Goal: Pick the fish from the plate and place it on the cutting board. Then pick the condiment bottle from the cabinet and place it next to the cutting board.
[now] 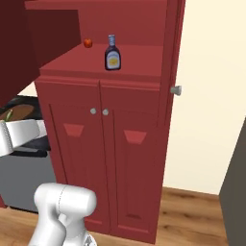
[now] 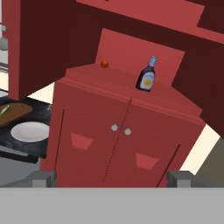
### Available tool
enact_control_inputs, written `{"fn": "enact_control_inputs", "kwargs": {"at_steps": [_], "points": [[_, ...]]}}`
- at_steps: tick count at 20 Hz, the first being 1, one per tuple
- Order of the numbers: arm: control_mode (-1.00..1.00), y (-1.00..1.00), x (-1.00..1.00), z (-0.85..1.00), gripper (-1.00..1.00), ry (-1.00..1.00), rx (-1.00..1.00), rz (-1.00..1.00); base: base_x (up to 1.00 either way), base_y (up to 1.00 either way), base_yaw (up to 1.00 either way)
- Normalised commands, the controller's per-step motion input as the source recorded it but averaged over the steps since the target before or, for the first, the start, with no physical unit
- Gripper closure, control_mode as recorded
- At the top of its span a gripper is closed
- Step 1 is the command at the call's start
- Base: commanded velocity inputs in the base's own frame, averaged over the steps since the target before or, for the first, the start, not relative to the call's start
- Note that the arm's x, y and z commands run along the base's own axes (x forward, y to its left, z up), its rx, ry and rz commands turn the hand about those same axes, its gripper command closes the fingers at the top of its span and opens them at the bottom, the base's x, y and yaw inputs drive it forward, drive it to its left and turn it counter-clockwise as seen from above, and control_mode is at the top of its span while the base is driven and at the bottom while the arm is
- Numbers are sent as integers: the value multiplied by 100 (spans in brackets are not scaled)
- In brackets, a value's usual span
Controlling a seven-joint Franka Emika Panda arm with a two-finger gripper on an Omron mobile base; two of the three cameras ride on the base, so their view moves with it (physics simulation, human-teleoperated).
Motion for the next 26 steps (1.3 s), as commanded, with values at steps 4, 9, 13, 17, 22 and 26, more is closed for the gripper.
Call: {"fn": "enact_control_inputs", "kwargs": {"at_steps": [4,9,13,17,22,26], "points": [[100,0,0,0,-100,0,0,0,50,0,0],[100,0,0,0,-100,0,0,0,64,0,0],[100,0,0,0,-100,0,0,0,53,0,0],[100,0,0,0,-100,0,0,0,45,0,0],[100,0,0,0,-100,0,0,0,41,0,0],[100,0,0,0,-100,0,0,0,40,0,0]]}}
